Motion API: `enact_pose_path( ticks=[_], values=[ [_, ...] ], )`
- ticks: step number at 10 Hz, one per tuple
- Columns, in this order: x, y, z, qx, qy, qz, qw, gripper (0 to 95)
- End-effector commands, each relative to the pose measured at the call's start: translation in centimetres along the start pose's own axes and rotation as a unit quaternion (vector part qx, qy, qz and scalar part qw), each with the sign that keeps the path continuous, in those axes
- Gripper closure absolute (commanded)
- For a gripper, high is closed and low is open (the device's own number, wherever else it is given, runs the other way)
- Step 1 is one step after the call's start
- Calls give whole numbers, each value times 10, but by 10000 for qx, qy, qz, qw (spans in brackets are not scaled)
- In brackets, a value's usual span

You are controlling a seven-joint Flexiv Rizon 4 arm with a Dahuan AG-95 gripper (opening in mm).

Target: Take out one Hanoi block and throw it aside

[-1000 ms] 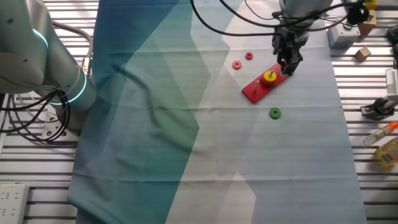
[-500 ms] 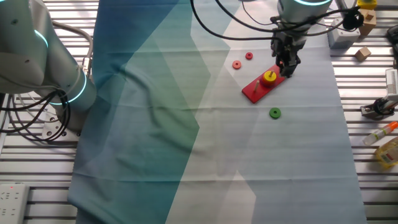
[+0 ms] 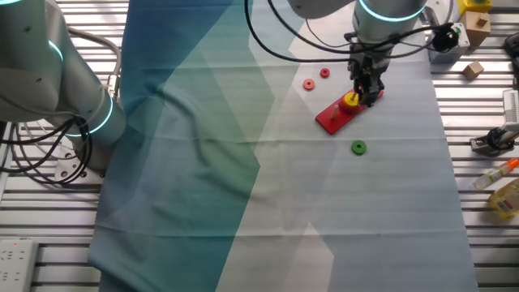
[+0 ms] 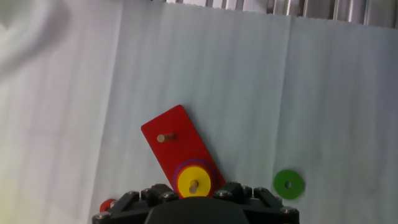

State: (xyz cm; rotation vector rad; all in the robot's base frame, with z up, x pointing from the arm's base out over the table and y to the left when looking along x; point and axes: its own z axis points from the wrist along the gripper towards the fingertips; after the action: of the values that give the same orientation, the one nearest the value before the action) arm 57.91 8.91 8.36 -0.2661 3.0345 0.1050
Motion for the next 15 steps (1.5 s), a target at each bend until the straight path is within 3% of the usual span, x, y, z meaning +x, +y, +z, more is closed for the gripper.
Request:
enact_pose_path(
  ticks=[1, 6, 7, 8, 11, 15],
  values=[
    [-1, 2, 5, -34, 0, 10, 10000, 380],
    [4, 6, 24, -98, 3, 70, 9999, 380],
    [5, 7, 28, -113, -7, 73, 9999, 570],
    [5, 7, 28, -203, 5, 98, 9997, 570],
    [5, 7, 28, -255, -7, 27, 9997, 570],
    [5, 7, 28, -217, -43, -97, 9997, 570]
  ],
)
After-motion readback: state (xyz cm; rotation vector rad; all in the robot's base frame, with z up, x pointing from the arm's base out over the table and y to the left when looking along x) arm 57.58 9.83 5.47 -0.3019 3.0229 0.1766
